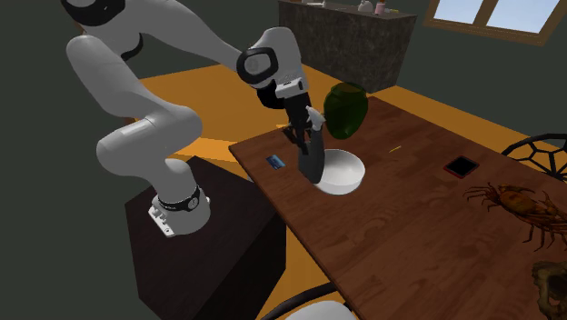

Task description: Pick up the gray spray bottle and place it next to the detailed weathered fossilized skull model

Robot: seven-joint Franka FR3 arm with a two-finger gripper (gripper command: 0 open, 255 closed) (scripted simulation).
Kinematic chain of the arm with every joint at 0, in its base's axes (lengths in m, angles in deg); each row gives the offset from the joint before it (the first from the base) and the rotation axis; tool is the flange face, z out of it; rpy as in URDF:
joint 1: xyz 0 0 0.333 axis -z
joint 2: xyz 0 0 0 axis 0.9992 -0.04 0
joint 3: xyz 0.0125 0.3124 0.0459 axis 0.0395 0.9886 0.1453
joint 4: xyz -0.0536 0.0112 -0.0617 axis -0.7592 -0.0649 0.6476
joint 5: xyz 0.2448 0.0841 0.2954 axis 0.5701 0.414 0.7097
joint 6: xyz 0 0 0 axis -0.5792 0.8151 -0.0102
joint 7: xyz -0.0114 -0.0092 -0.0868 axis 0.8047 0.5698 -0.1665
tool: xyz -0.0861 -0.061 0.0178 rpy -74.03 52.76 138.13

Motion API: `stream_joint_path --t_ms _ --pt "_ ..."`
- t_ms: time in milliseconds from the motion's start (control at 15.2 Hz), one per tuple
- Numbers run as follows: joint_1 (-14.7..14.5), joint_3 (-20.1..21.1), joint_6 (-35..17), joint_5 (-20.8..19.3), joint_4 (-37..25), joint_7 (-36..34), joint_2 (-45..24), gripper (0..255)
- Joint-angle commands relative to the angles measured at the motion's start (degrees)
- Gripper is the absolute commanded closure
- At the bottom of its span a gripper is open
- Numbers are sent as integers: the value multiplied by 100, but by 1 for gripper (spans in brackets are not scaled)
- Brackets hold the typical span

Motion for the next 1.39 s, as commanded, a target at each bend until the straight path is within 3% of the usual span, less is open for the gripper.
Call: stream_joint_path --t_ms 0,1320 --pt "-61 -155 173 -42 -69 57 80 255" --pt "-116 -1232 1615 -520 -1111 521 427 255"
